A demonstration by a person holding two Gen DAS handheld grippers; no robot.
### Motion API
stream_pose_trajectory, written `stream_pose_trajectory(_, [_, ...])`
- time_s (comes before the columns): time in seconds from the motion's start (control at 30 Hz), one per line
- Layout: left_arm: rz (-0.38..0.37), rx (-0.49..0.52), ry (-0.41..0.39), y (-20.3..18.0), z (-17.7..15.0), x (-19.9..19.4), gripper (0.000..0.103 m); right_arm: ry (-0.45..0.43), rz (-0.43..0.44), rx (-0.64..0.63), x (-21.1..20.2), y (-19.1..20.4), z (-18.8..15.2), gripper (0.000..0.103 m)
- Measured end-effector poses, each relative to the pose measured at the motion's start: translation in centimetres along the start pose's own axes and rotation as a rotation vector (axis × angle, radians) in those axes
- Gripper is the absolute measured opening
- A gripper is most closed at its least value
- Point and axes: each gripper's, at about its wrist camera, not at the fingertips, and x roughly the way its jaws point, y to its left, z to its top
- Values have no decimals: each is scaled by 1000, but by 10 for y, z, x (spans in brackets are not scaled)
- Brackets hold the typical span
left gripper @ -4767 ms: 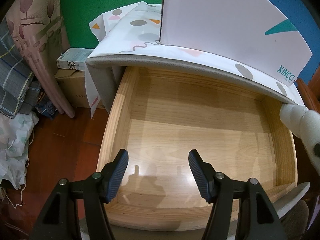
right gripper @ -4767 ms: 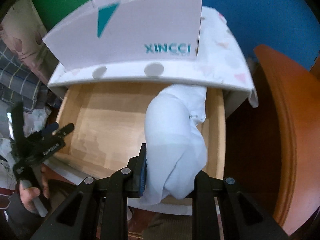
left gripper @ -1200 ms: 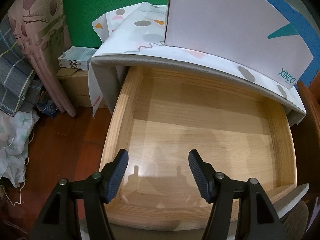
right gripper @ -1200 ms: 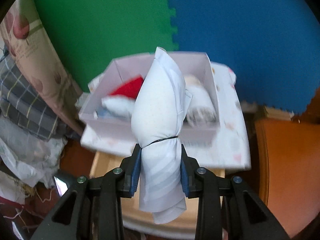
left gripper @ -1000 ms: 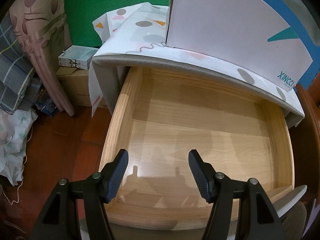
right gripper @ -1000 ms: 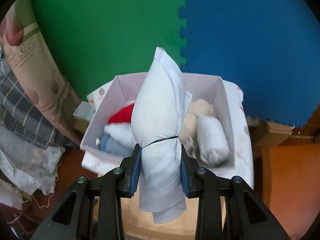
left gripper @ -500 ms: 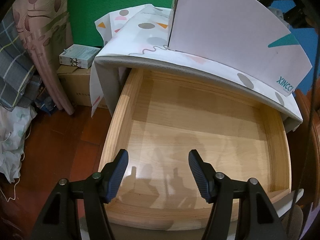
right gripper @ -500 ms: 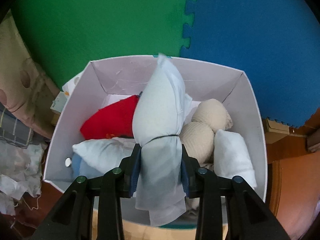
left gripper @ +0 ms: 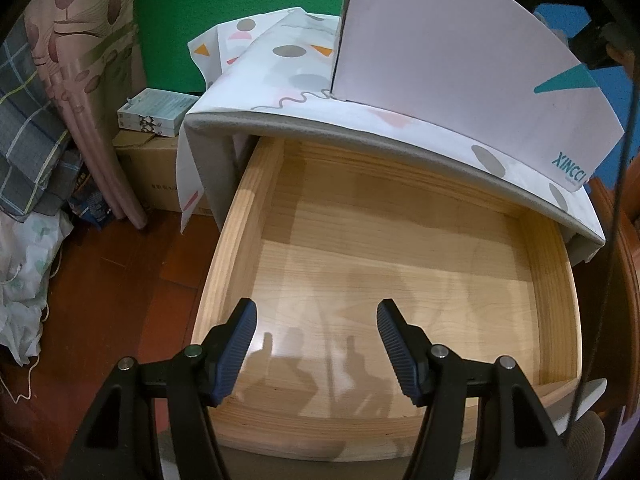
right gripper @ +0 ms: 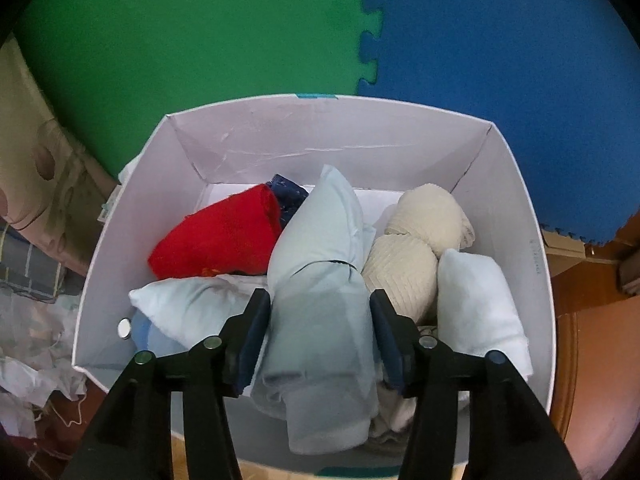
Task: Take underwear out of drawer
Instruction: 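Open the right tool to drop the pale grey-blue underwear into the box, then bring the right tool back down over the empty drawer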
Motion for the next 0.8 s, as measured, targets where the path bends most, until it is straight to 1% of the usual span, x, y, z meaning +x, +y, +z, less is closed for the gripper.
stream_pose_trajectory(0.07, [2, 1, 3, -1, 0, 1, 64, -30, -7, -14, -13, -1, -2, 55])
stream_pose_trajectory(0.13, [5, 1, 6, -2, 0, 1, 64, -60, -8, -23, -28, -2, -4, 67])
stream_pose_trajectory(0.2, [10, 0, 7, -2, -1, 1, 64, -104, -7, -37, -50, -5, -10, 71])
stream_pose_trajectory(0.23, [13, -1, 7, -2, 0, 1, 64, -121, -7, -43, -60, -6, -13, 76])
stream_pose_trajectory(0.27, [14, -3, 9, -2, 0, 1, 64, -145, -6, -56, -72, -8, -19, 79])
stream_pose_trajectory(0.33, [21, -5, 14, -2, -1, 2, 64, -203, -7, -80, -98, -15, -40, 90])
stream_pose_trajectory(0.43, [24, 0, 12, -3, -1, 0, 64, -260, -16, -99, -121, -24, -75, 95])
stream_pose_trajectory(0.47, [23, 3, 16, -4, -1, 1, 64, -276, -19, -101, -127, -30, -93, 96])
stream_pose_trajectory(0.5, [23, 6, 16, -4, -2, 0, 64, -285, -23, -98, -129, -35, -107, 100])
stream_pose_trajectory(0.53, [26, 10, 12, -5, -2, -1, 64, -293, -24, -93, -128, -39, -121, 102])
stream_pose_trajectory(0.57, [27, 13, 11, -6, -2, -2, 64, -299, -28, -86, -126, -45, -142, 102])
stream_pose_trajectory(0.63, [30, 26, 12, -10, -4, -3, 64, -290, -47, -78, -117, -57, -170, 102])
stream_pose_trajectory(0.73, [43, 46, 4, -14, -6, -7, 64, -243, -58, -40, -92, -75, -209, 102])
stream_pose_trajectory(0.8, [55, 67, -4, -18, -8, -10, 64, -187, -49, 10, -69, -89, -231, 102])
